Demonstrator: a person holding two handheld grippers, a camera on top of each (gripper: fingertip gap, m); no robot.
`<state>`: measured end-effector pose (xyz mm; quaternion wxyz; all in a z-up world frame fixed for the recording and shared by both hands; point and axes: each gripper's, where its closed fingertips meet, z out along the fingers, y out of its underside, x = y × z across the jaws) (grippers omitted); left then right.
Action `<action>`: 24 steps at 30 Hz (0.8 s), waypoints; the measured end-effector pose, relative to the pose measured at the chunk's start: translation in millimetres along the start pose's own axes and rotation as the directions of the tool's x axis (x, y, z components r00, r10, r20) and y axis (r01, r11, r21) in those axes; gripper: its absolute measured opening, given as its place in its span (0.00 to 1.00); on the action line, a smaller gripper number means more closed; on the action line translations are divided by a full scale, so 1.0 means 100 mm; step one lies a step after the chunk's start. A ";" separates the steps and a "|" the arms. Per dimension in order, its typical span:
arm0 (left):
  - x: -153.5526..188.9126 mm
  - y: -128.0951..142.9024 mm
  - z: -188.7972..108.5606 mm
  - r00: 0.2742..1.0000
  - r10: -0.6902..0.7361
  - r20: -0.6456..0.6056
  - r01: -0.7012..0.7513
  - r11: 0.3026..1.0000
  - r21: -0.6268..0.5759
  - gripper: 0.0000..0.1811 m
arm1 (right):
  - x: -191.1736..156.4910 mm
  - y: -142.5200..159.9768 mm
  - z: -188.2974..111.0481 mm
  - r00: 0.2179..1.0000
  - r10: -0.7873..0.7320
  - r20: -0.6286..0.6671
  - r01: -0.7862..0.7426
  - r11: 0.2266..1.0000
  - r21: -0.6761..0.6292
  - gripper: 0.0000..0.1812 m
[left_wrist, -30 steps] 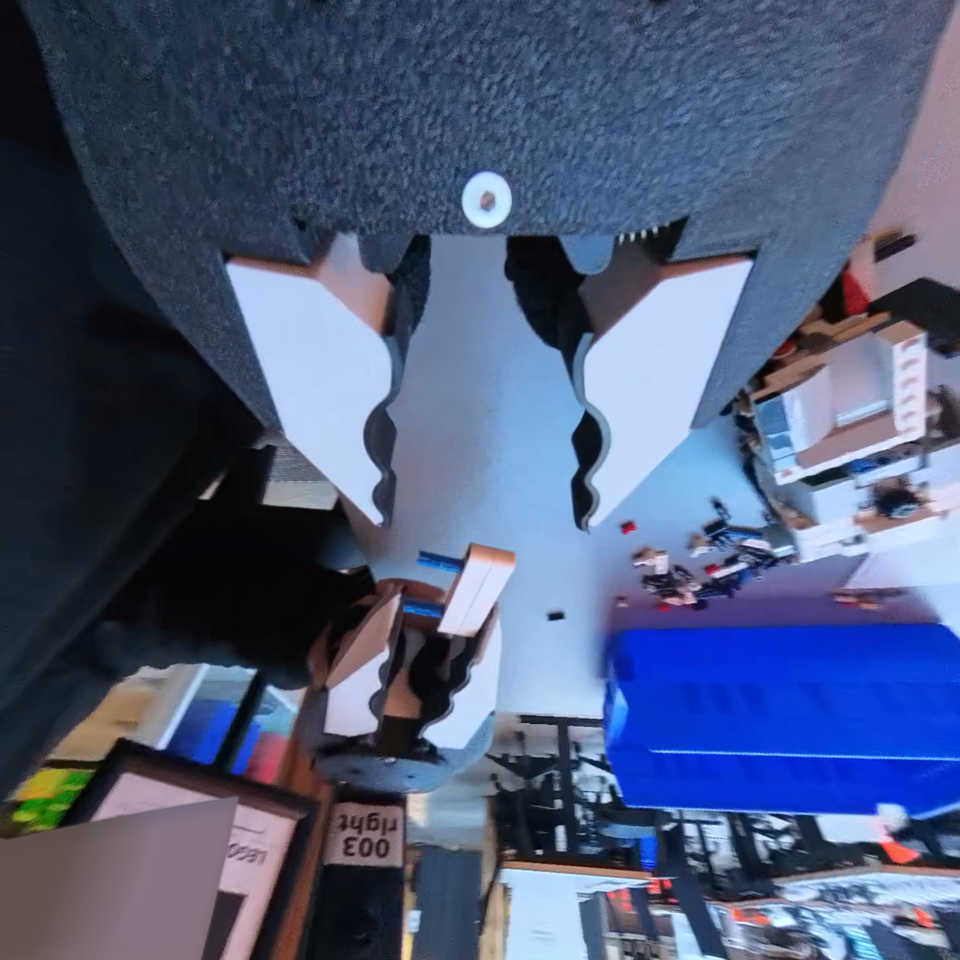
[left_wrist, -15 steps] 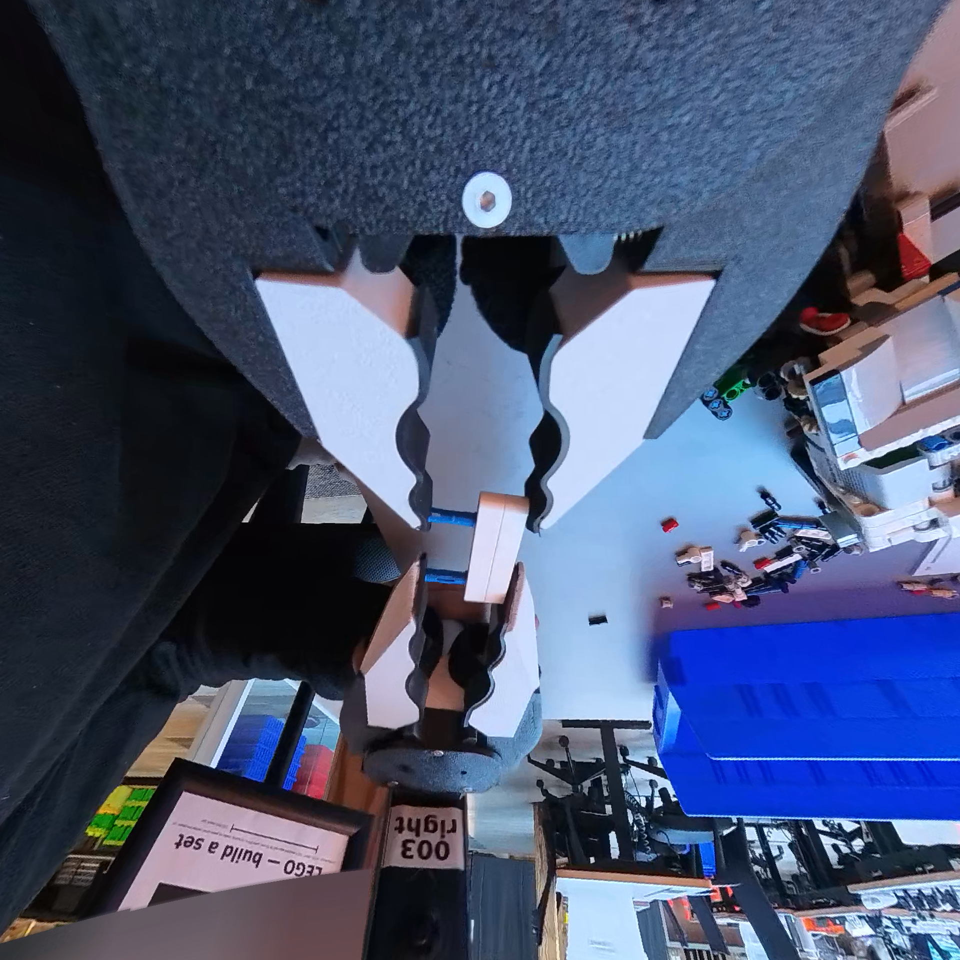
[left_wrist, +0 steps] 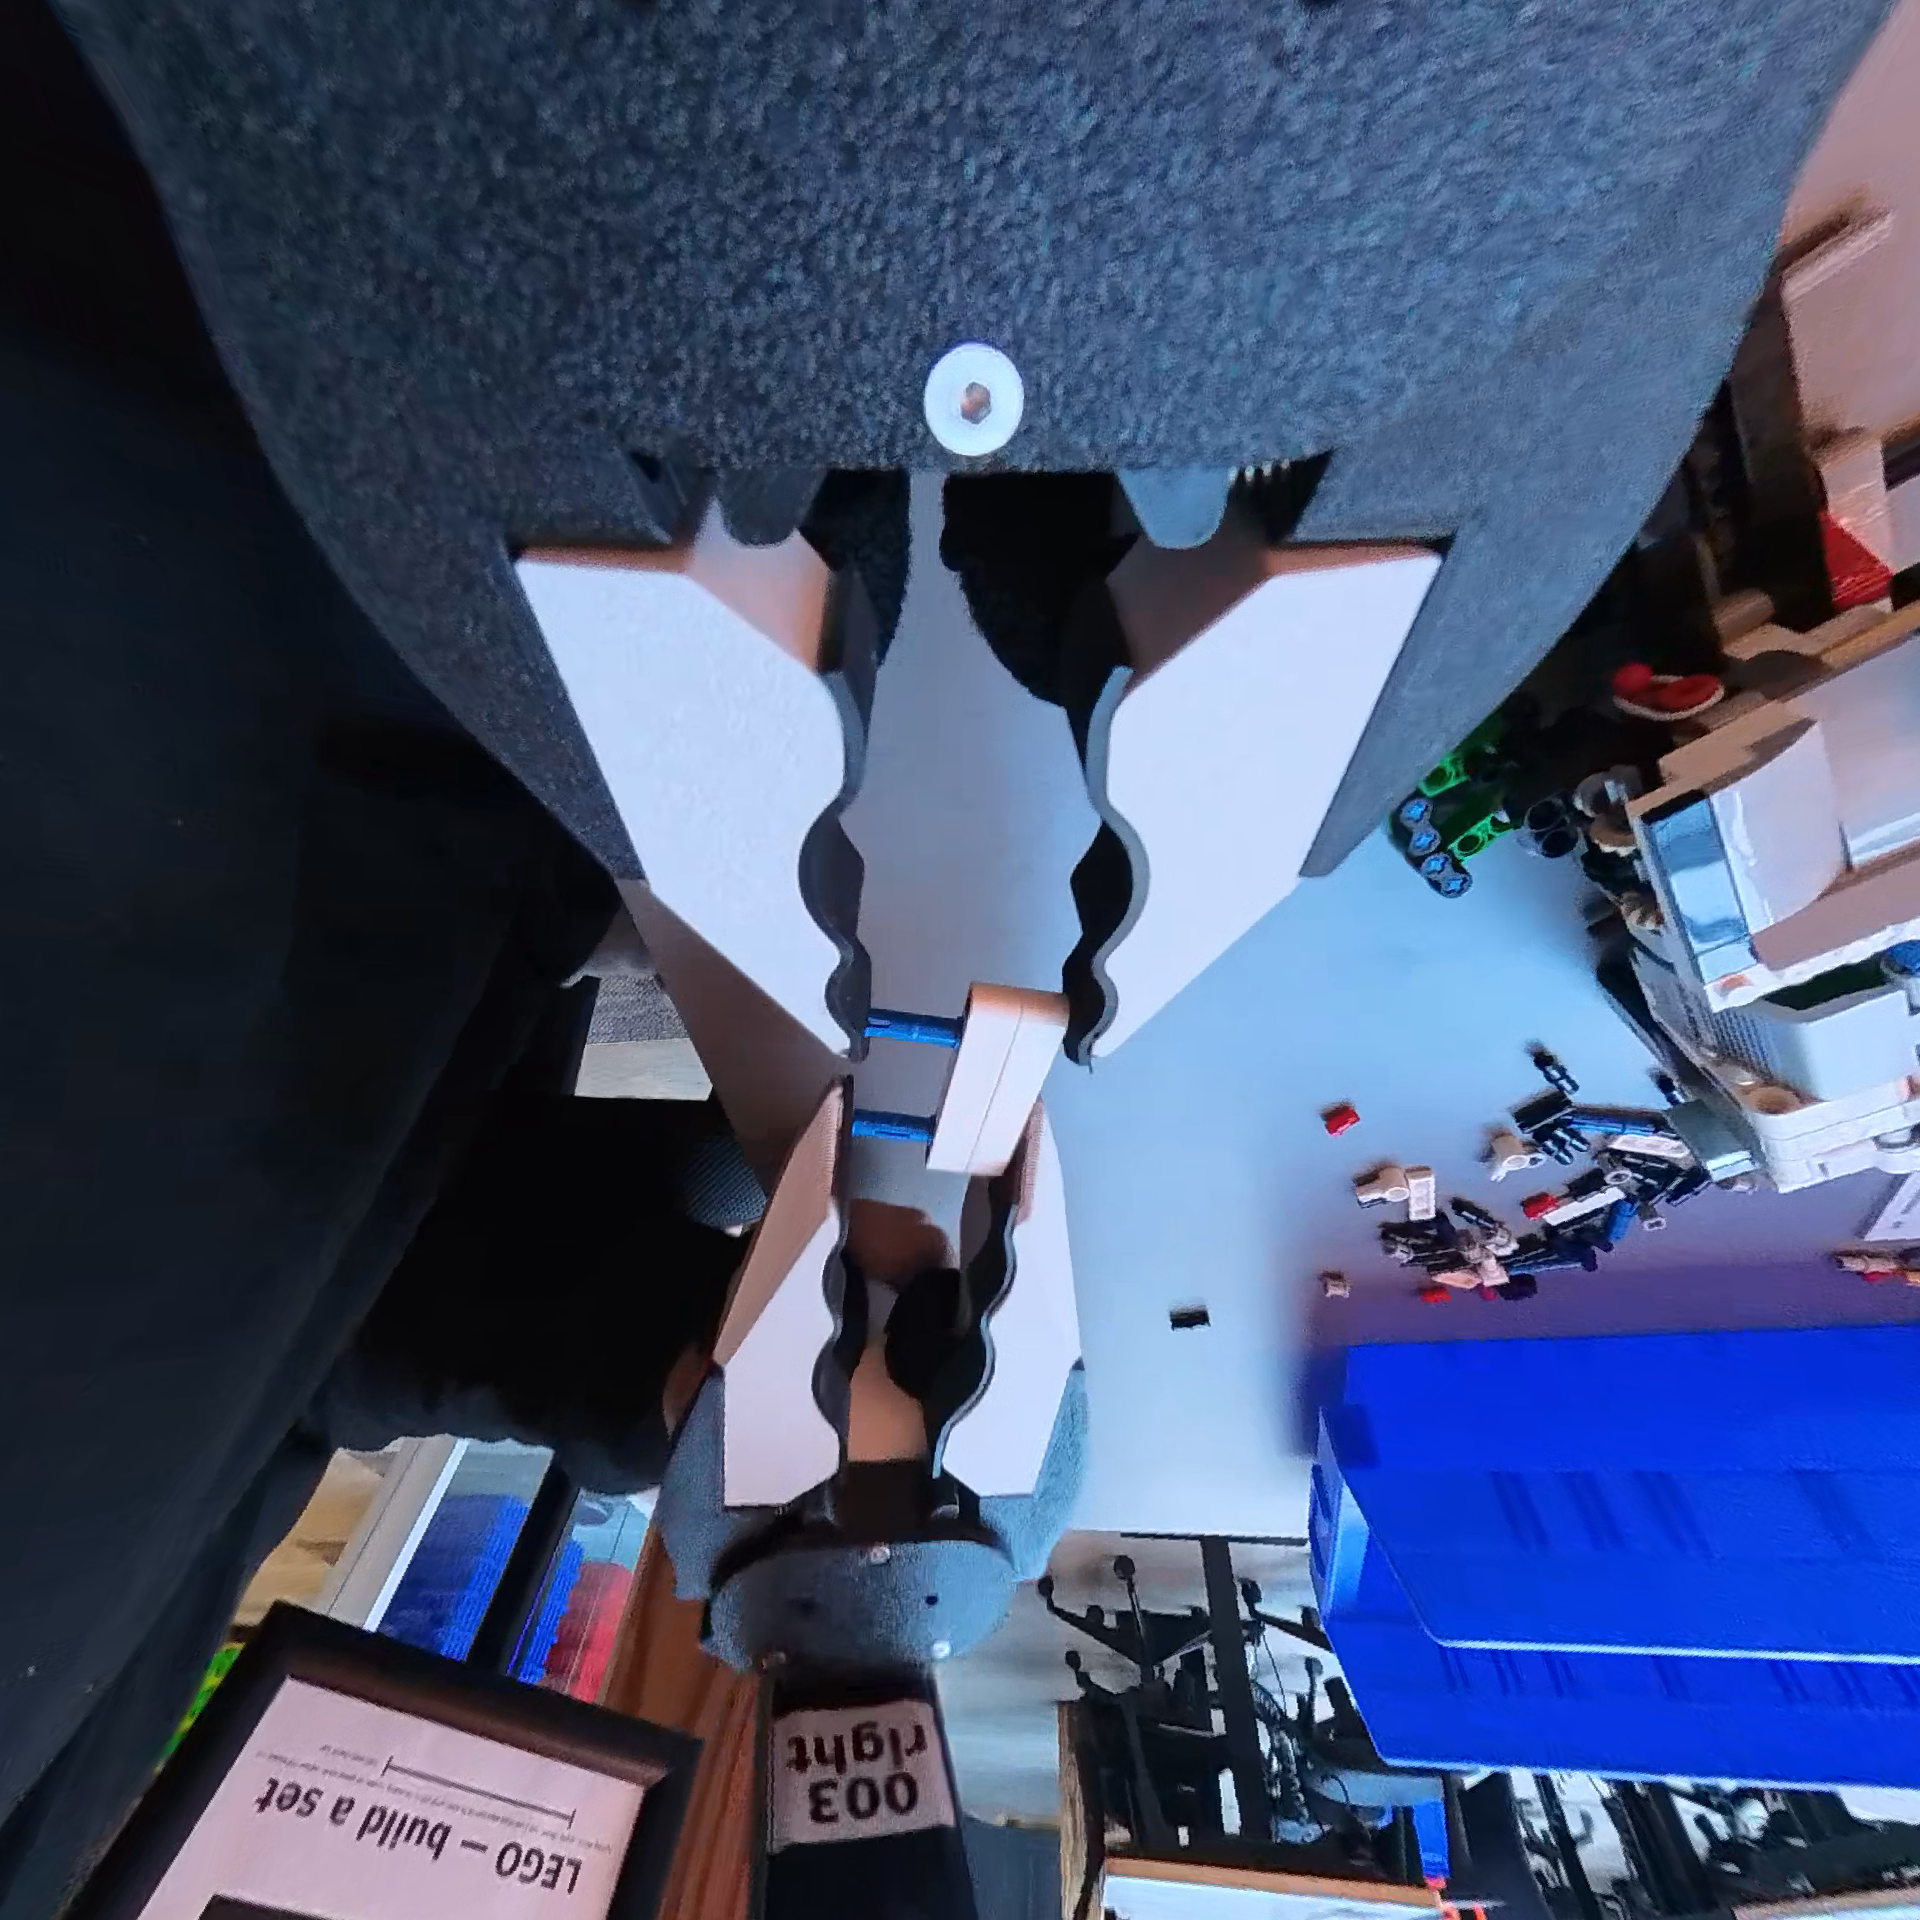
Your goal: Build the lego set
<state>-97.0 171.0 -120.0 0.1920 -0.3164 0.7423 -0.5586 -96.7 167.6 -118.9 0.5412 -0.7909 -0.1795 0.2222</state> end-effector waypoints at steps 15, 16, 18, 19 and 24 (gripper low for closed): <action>-0.11 0.15 0.02 0.998 0.042 0.048 -0.037 0.994 -0.104 0.20 | 0.11 0.13 0.06 0.999 -0.041 -0.004 0.040 0.994 -0.100 0.18; -0.14 0.14 0.00 0.997 0.040 0.060 -0.034 0.995 -0.099 0.20 | 0.13 0.11 0.05 0.999 -0.041 -0.010 0.040 0.995 -0.091 0.18; -0.20 0.10 -0.04 0.995 0.039 0.092 -0.031 0.996 -0.087 0.19 | 0.18 0.10 0.03 0.999 -0.037 -0.032 0.034 0.995 -0.096 0.18; -0.23 0.07 -0.06 0.993 0.039 0.111 -0.031 0.997 -0.077 0.20 | 0.21 0.10 0.01 0.998 -0.038 -0.049 0.033 0.995 -0.099 0.18; -0.42 -0.04 -0.19 0.974 0.036 0.226 -0.024 0.998 -0.054 0.18 | 0.43 0.22 -0.09 0.988 -0.013 -0.153 -0.015 0.984 -0.179 0.18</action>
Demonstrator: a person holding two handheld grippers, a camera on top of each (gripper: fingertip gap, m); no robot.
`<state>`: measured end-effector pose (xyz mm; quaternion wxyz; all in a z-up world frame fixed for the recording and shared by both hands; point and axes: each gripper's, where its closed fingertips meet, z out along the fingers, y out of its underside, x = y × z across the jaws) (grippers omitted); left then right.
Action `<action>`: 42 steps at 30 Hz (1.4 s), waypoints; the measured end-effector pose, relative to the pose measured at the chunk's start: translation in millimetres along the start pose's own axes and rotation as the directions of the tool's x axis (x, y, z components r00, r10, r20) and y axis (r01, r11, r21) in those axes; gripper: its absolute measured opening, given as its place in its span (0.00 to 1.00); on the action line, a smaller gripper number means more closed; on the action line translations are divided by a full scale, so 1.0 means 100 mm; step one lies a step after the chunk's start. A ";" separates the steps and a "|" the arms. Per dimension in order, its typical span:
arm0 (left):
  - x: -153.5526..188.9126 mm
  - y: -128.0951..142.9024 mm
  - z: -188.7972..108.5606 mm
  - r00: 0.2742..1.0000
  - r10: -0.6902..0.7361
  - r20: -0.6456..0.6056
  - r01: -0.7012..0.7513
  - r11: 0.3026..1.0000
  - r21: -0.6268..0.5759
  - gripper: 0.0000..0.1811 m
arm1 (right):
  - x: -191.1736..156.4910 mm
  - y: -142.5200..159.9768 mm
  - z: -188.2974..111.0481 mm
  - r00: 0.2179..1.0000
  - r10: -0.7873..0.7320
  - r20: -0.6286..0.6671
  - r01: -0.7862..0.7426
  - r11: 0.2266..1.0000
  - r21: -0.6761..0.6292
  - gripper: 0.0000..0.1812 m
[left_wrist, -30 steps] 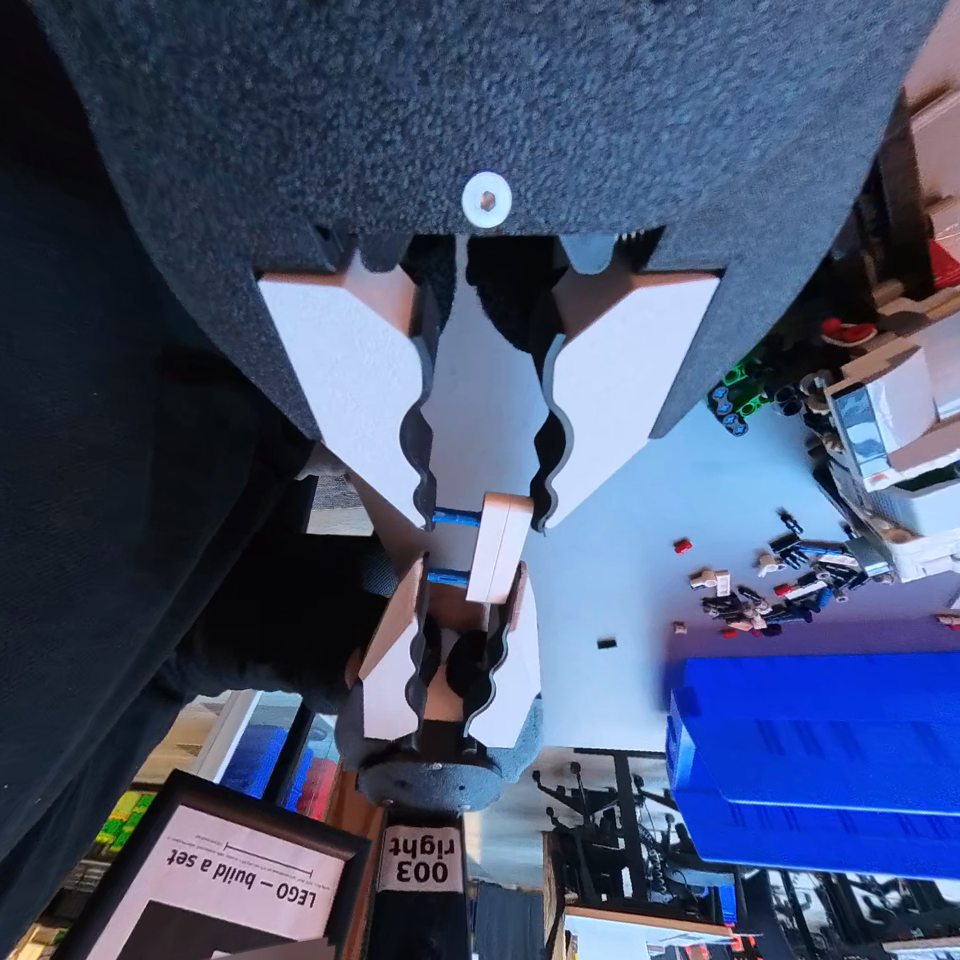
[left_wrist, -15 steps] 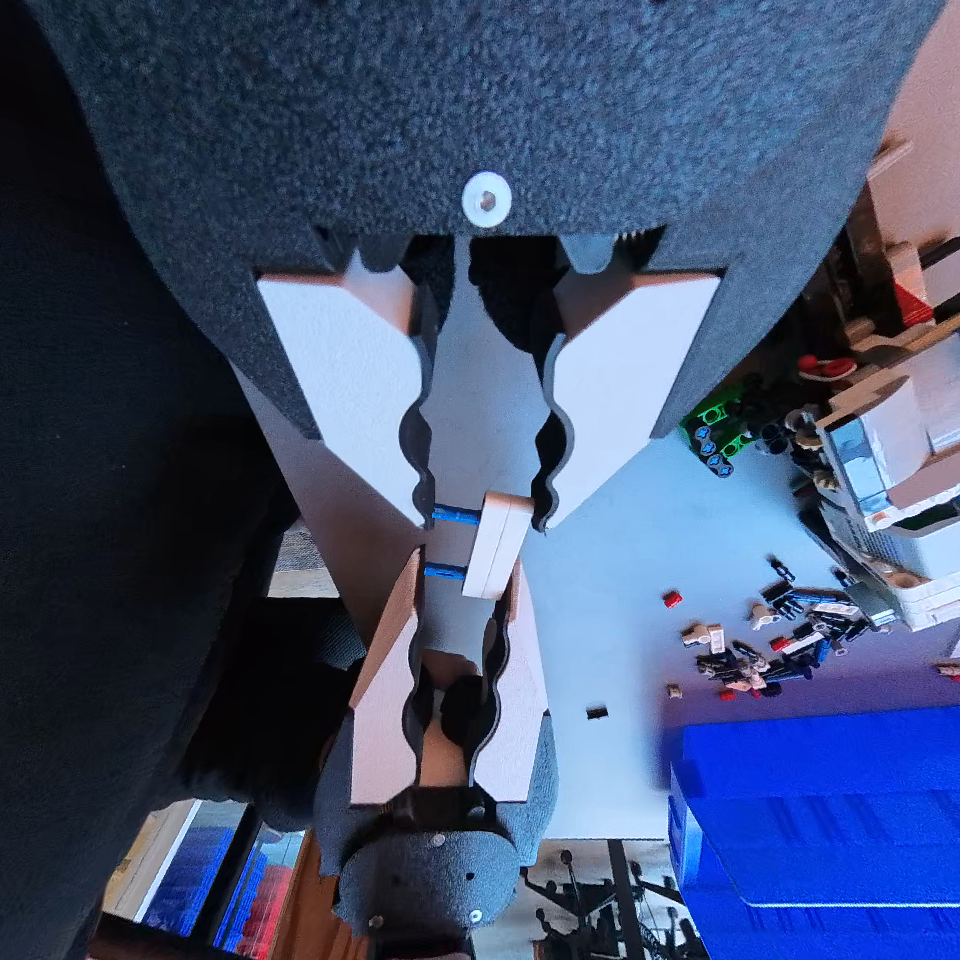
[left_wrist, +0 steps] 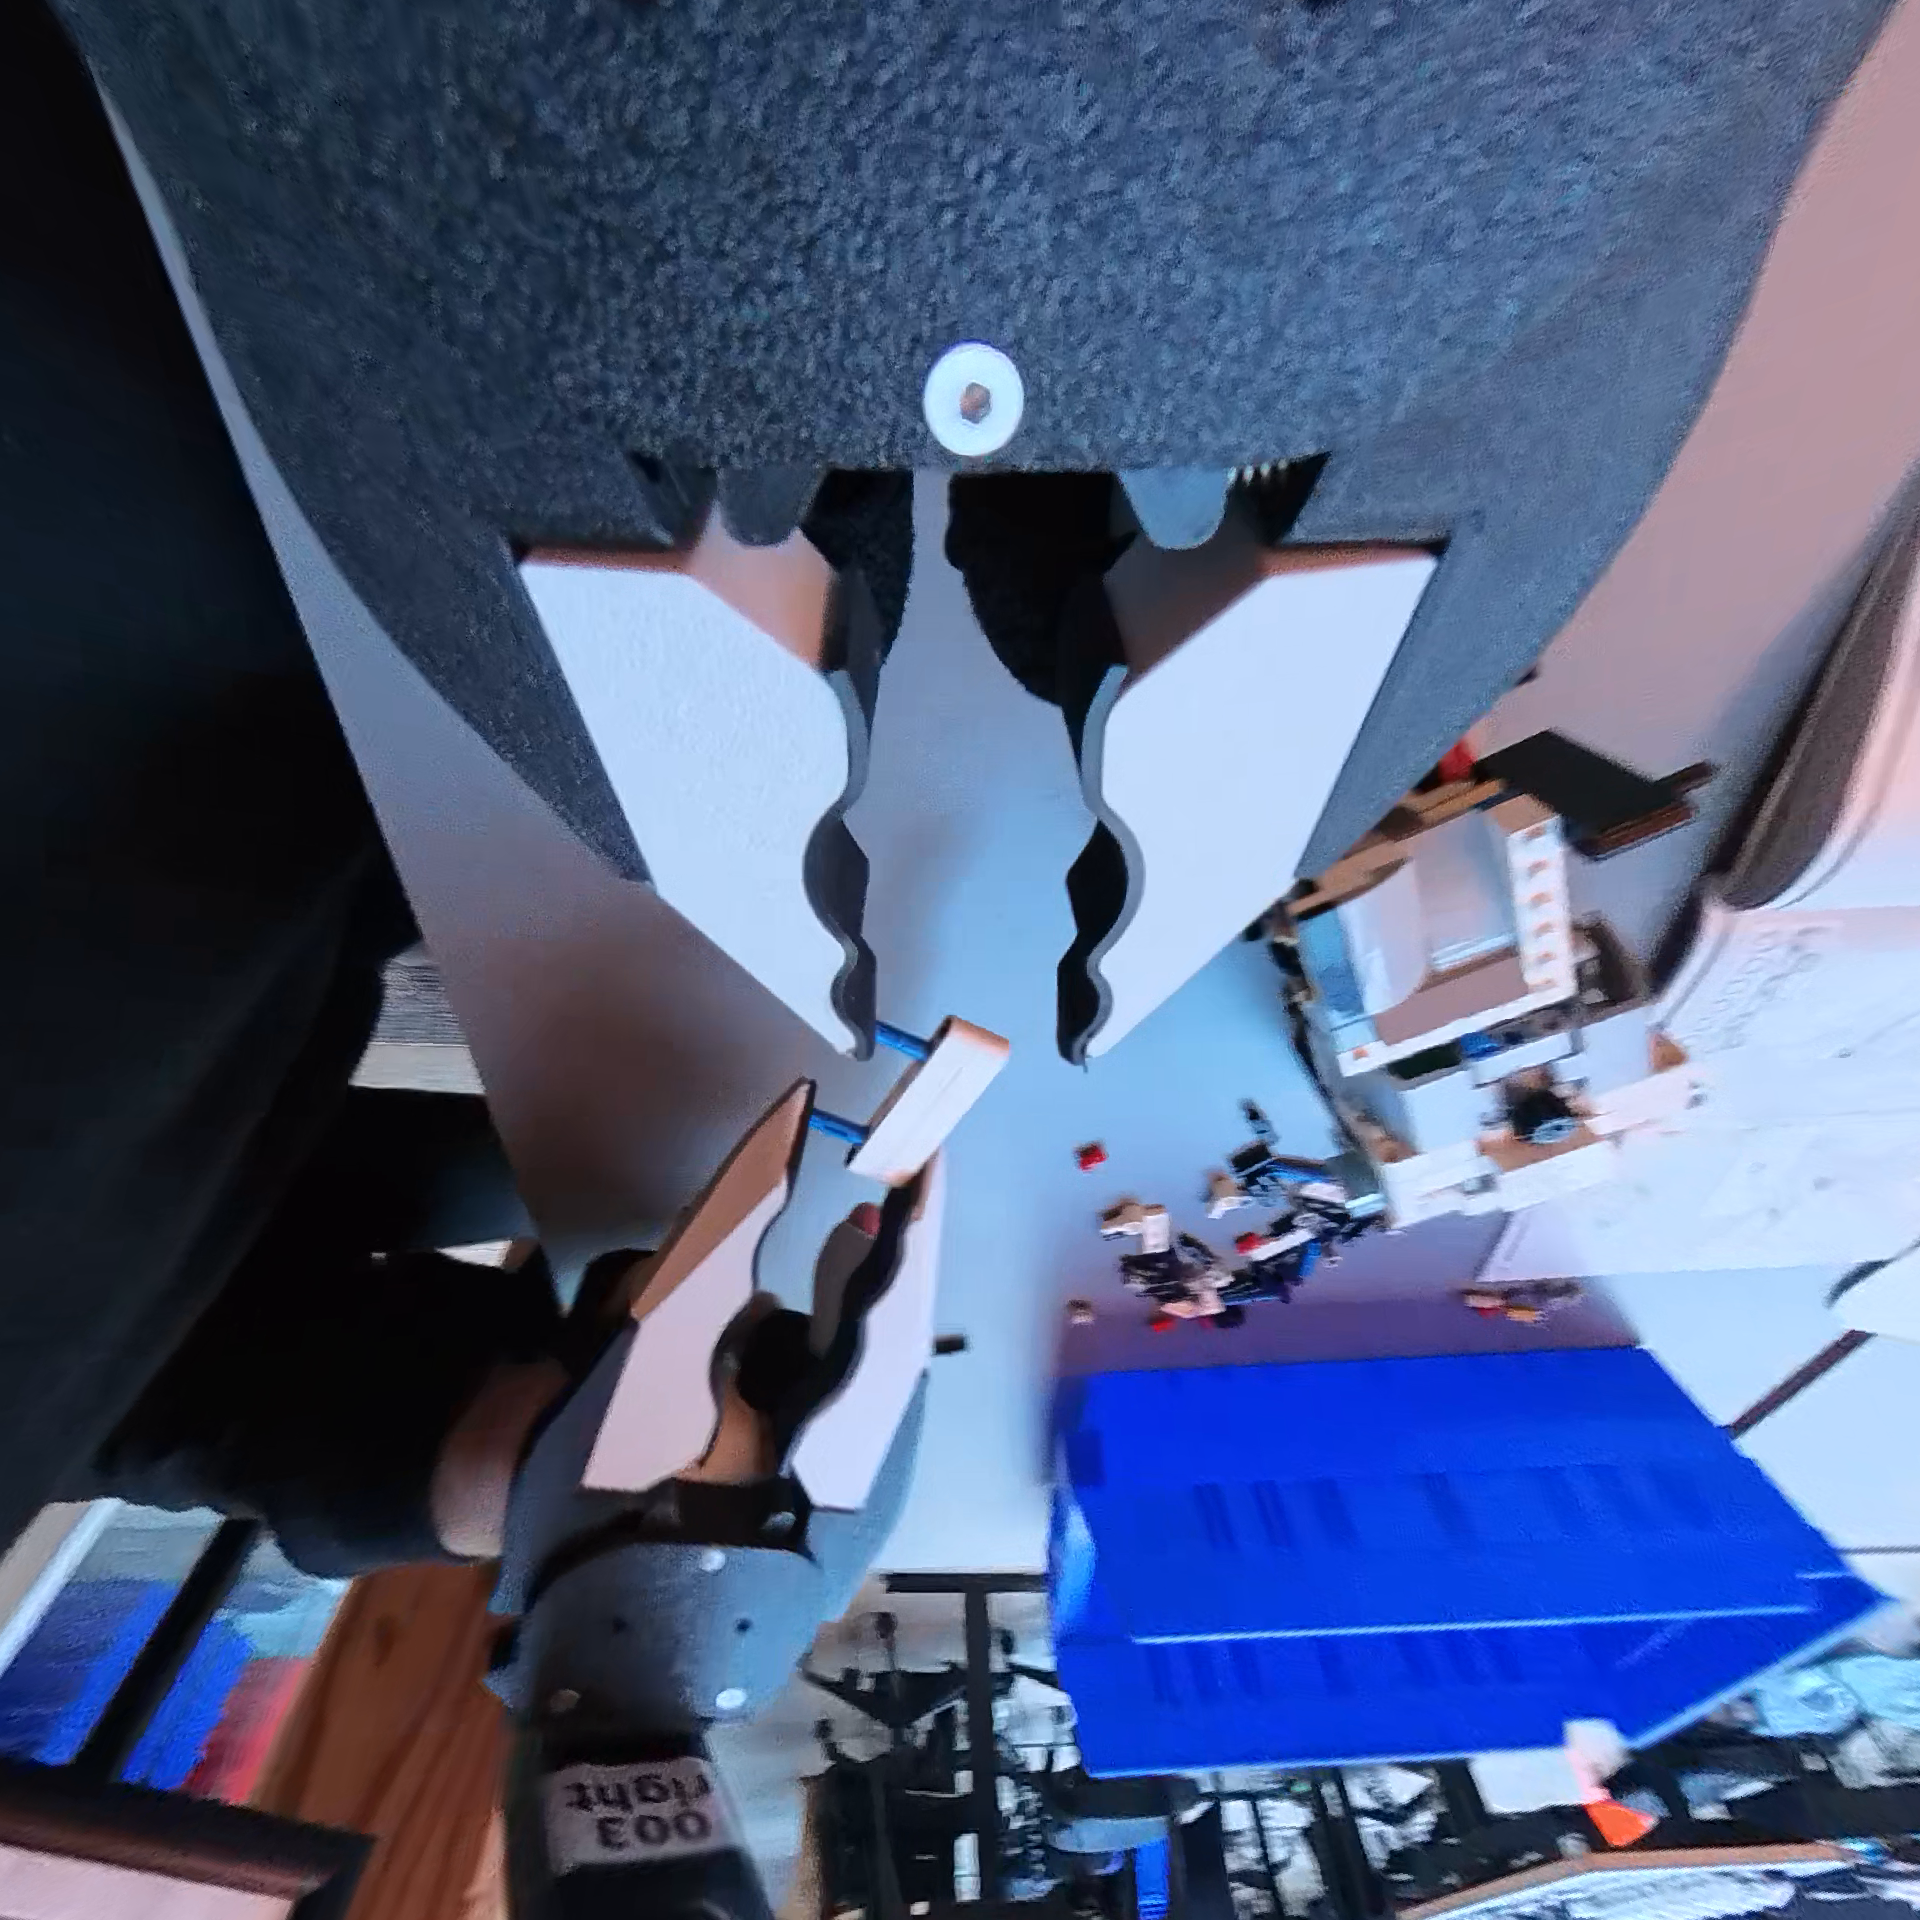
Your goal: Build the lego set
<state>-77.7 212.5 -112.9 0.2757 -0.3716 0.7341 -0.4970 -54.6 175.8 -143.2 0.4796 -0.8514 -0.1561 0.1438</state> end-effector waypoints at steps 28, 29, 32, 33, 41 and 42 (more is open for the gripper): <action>-0.06 0.16 0.05 0.942 -0.253 0.221 0.256 0.967 0.014 0.15 | 0.25 0.41 0.16 0.991 -0.096 -0.088 0.077 0.976 -0.203 0.18; -0.07 0.16 0.05 0.941 -0.259 0.217 0.261 0.965 0.019 0.15 | 0.24 0.41 0.16 0.991 -0.097 -0.089 0.077 0.976 -0.203 0.19; -0.10 0.14 0.07 0.942 -0.256 0.218 0.258 0.966 0.022 0.15 | 0.24 0.39 0.15 0.991 -0.097 -0.097 0.077 0.978 -0.192 0.20; -0.10 0.13 0.07 0.943 -0.252 0.217 0.253 0.967 0.024 0.15 | 0.24 0.36 0.13 0.991 -0.091 -0.095 0.073 0.982 -0.175 0.21; -0.23 0.07 -0.01 0.937 -0.245 0.249 0.240 0.970 0.048 0.18 | 0.92 -0.19 -0.36 0.951 0.124 -0.282 -0.082 0.984 0.159 0.20; -0.25 0.05 0.00 0.937 -0.248 0.246 0.239 0.969 0.066 0.18 | 1.11 -0.19 -0.43 0.922 0.180 -0.342 -0.117 0.973 0.197 0.21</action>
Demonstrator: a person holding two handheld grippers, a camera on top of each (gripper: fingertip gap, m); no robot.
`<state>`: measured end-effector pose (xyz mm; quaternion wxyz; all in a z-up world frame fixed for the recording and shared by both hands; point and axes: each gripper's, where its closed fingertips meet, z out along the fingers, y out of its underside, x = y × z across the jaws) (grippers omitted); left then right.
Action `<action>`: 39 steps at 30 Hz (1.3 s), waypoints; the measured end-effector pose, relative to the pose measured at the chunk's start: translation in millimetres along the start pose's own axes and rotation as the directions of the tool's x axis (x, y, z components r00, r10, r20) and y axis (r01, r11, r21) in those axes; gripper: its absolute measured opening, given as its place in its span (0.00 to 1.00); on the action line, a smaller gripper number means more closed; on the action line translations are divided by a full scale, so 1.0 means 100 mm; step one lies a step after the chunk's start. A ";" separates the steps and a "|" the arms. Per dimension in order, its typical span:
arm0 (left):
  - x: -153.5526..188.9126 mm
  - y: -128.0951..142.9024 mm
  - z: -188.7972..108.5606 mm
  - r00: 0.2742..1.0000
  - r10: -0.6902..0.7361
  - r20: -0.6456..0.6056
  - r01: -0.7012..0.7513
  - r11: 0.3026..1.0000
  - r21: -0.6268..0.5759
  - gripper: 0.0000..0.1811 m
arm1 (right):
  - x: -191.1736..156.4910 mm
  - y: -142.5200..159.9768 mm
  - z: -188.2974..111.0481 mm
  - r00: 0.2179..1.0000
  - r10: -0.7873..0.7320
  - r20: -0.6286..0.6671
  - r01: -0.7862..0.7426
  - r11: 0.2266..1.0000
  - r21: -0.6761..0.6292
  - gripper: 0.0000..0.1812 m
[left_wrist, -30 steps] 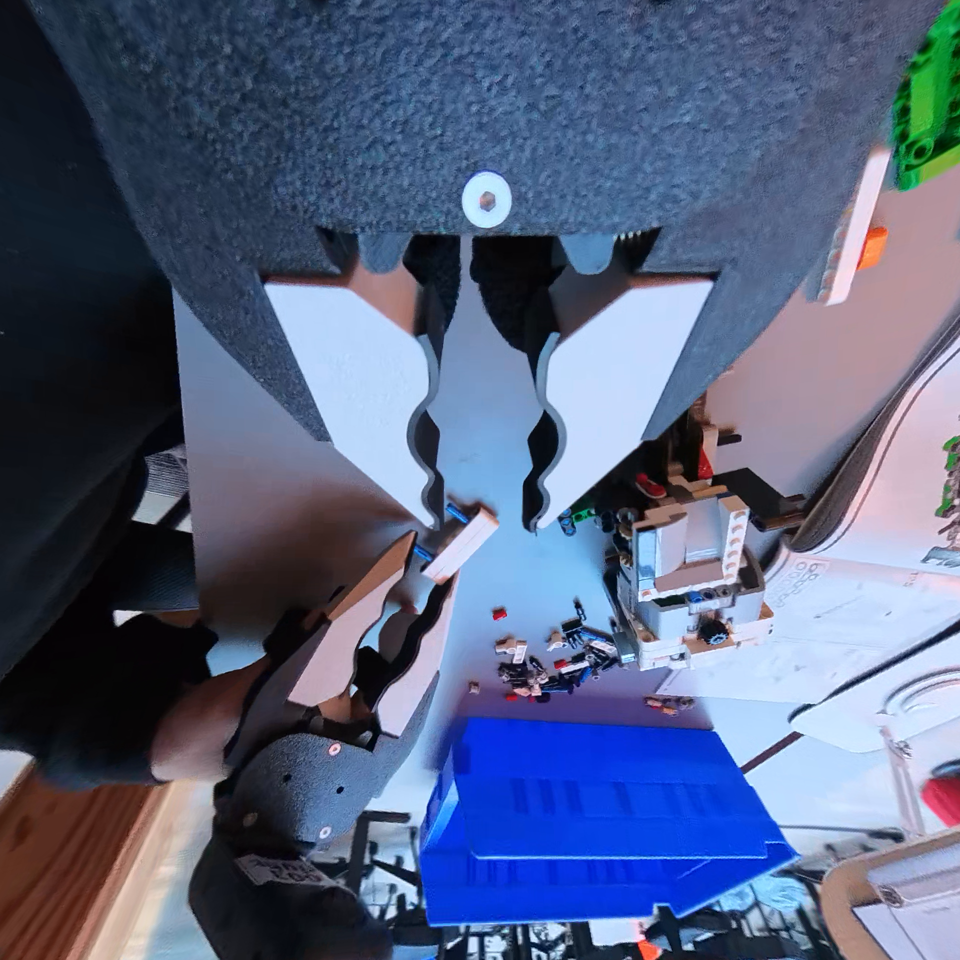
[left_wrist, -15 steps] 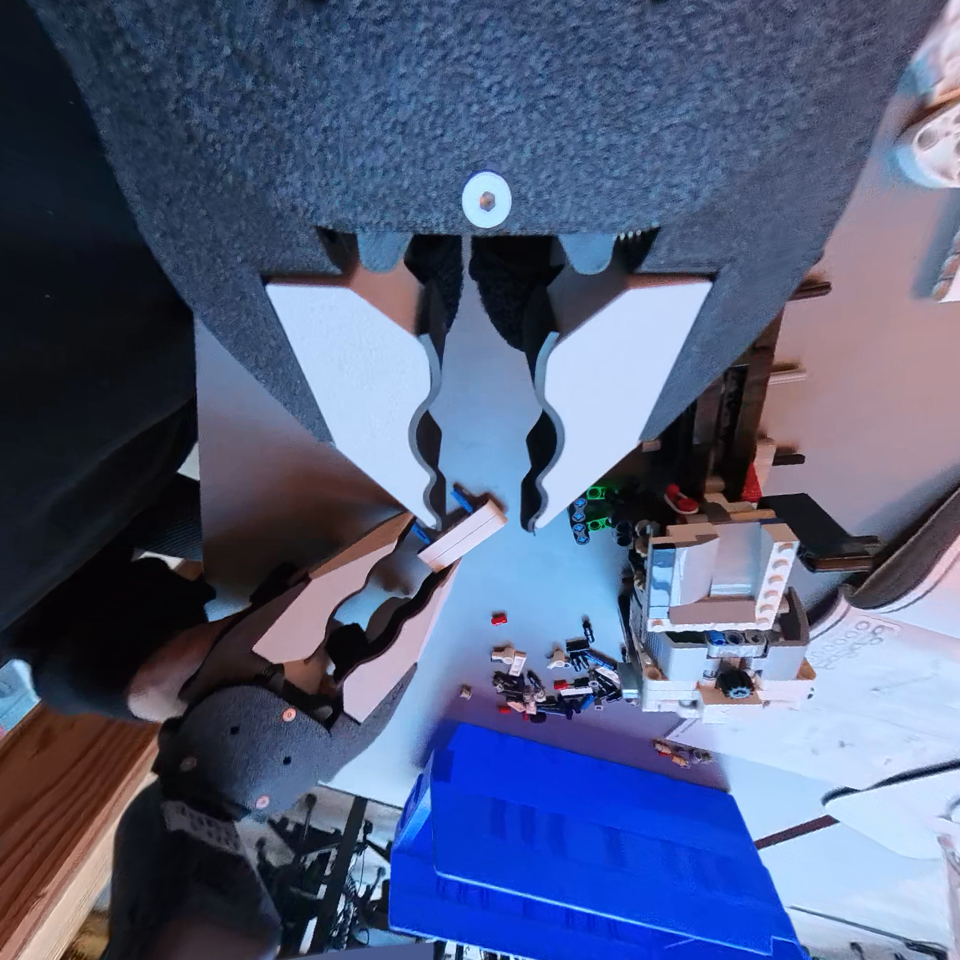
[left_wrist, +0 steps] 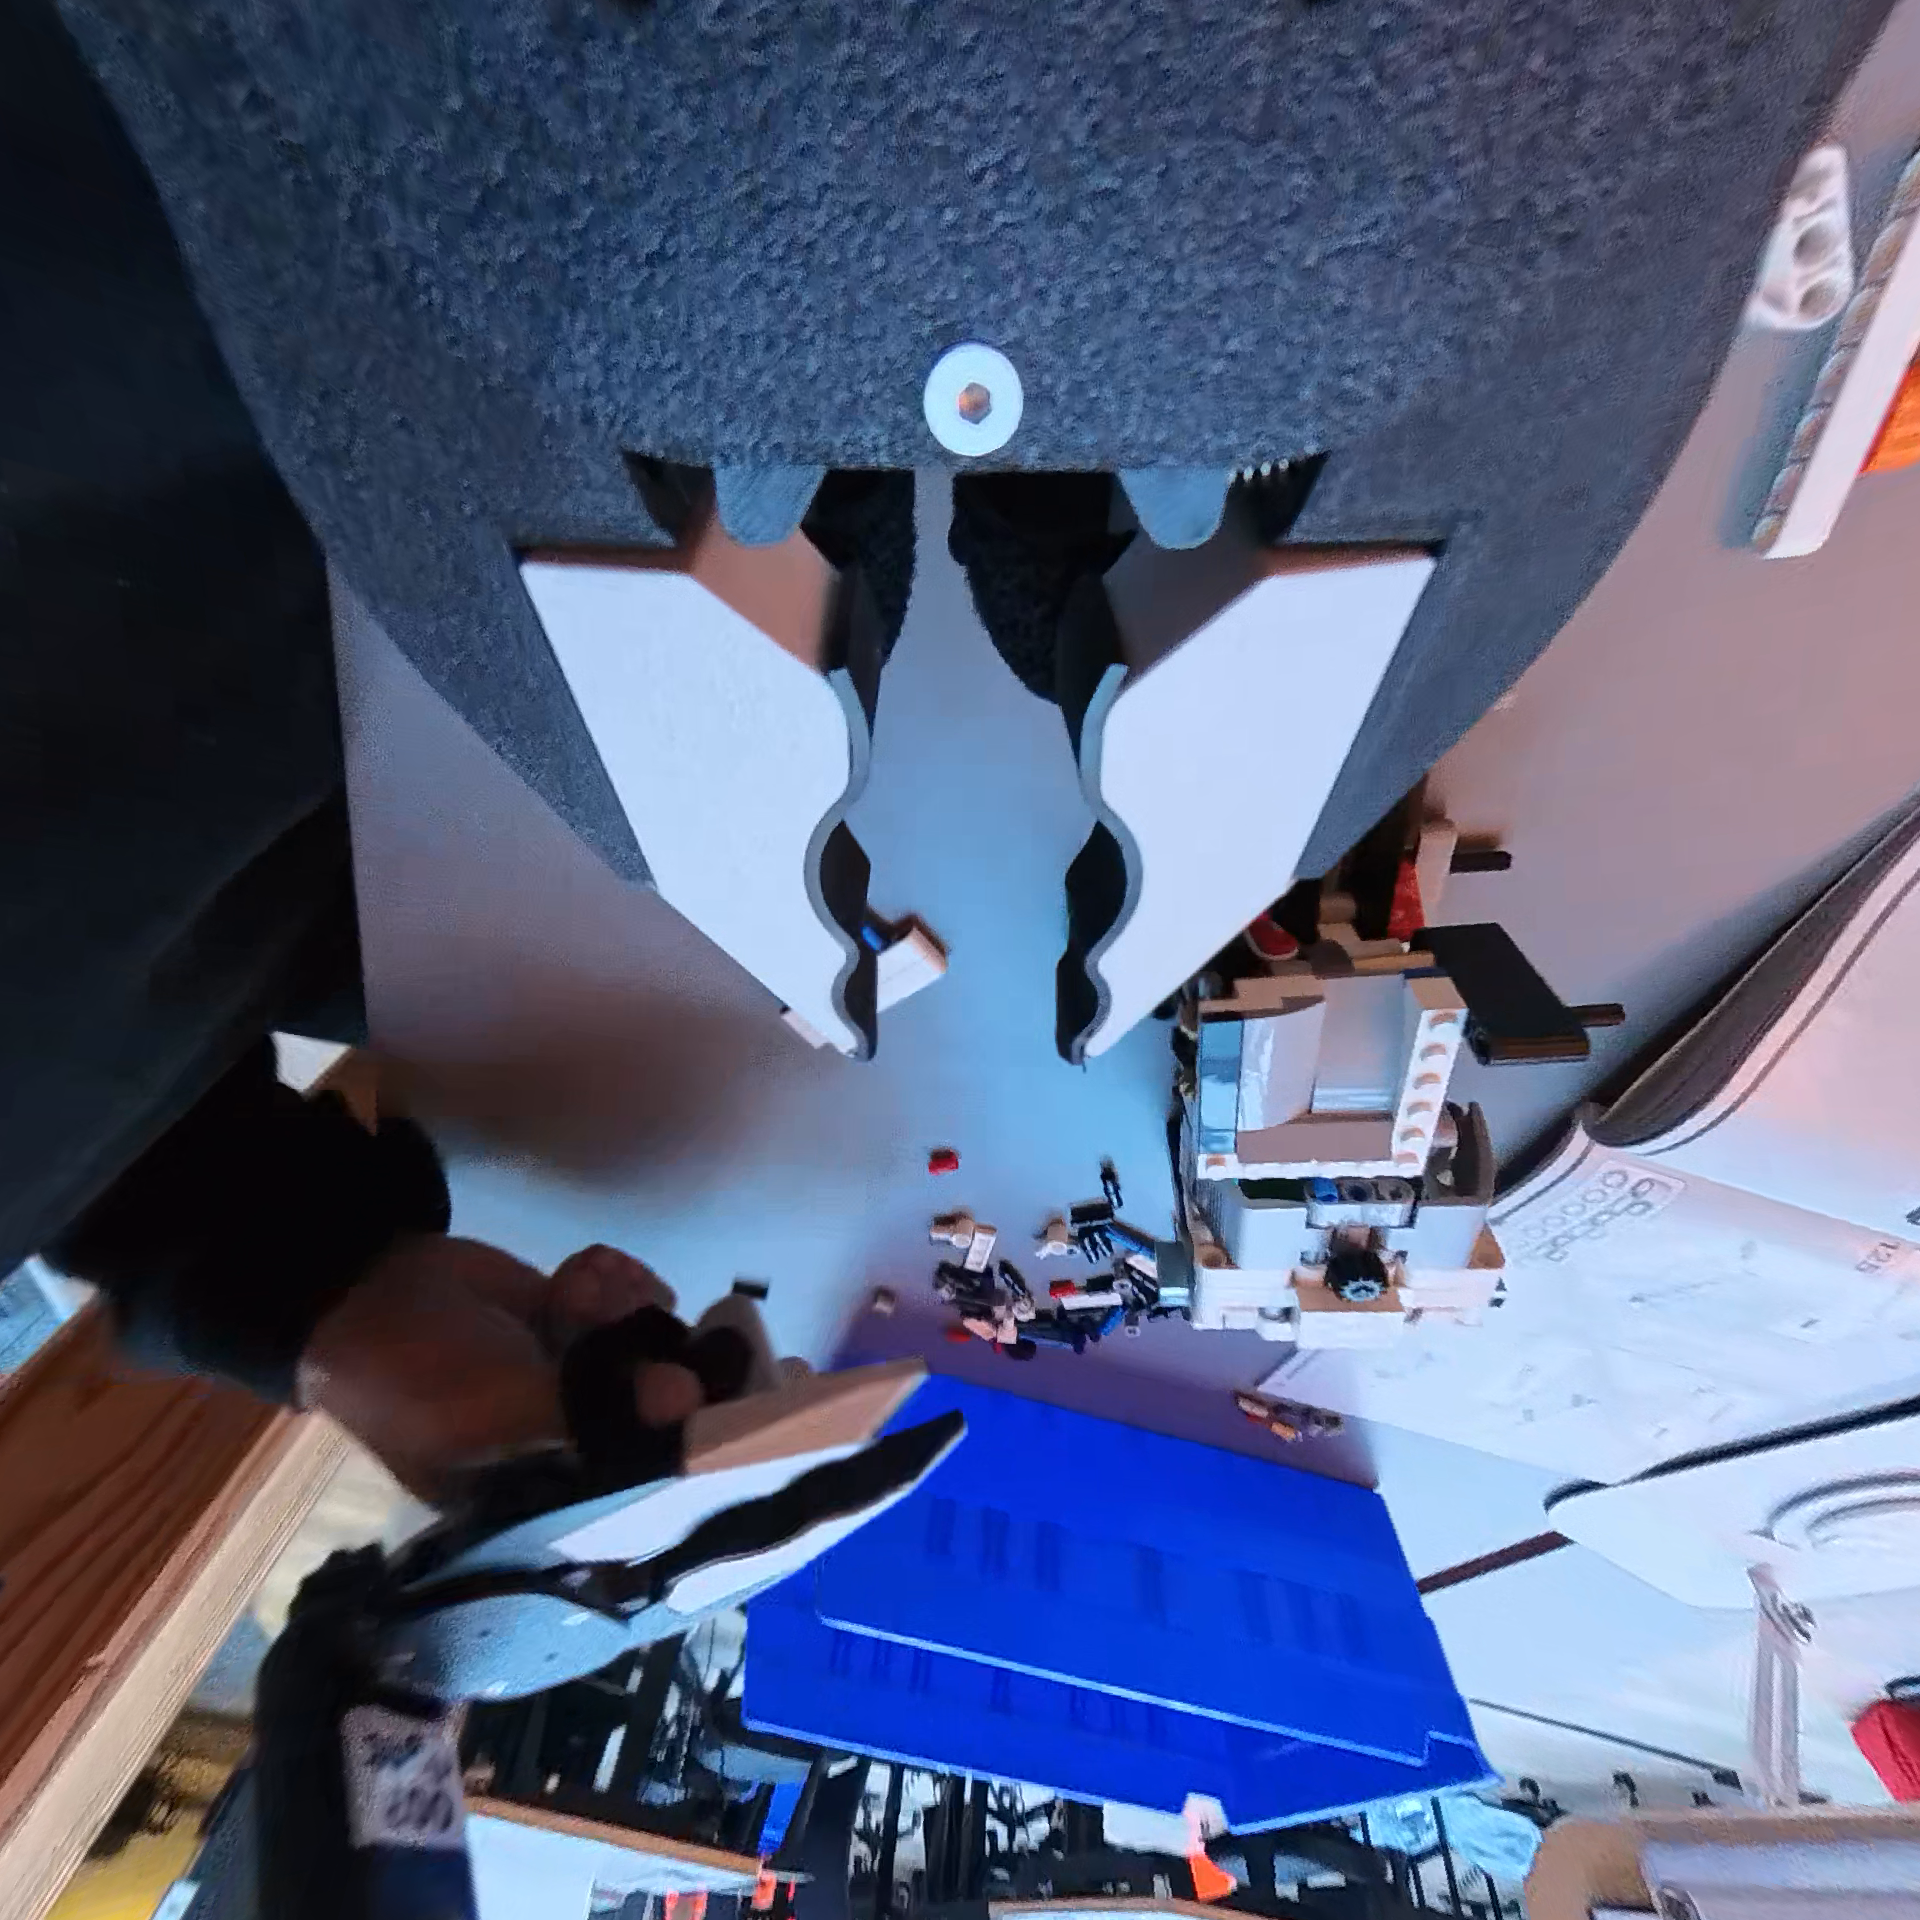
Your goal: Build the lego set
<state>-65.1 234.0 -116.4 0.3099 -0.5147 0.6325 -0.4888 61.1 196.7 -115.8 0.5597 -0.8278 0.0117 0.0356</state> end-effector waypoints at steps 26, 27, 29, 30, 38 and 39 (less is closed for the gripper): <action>0.05 -0.02 0.11 0.978 -0.173 -0.117 0.180 0.982 0.055 0.12 | 0.73 0.12 -0.05 0.946 0.161 -0.280 -0.143 0.986 0.083 0.20; 0.05 -0.03 0.10 0.977 -0.177 -0.120 0.185 0.981 0.059 0.12 | 0.72 0.13 -0.04 0.948 0.151 -0.281 -0.136 0.988 0.073 0.20; 0.05 -0.03 0.10 0.979 -0.168 -0.112 0.176 0.982 0.063 0.12 | 0.71 0.14 -0.02 0.950 0.130 -0.283 -0.121 0.991 0.051 0.20; 0.05 -0.03 0.11 0.982 -0.159 -0.101 0.165 0.984 0.061 0.12 | 0.70 0.15 -0.01 0.951 0.123 -0.285 -0.115 0.992 0.044 0.20; 0.08 0.02 0.15 0.996 -0.073 -0.040 0.075 0.996 0.041 0.13 | 0.69 0.15 -0.01 0.953 0.132 -0.272 -0.125 0.991 0.043 0.19; 0.08 0.01 0.14 0.998 -0.063 -0.032 0.064 0.997 0.046 0.13 | 0.69 0.15 -0.01 0.953 0.131 -0.273 -0.123 0.991 0.044 0.19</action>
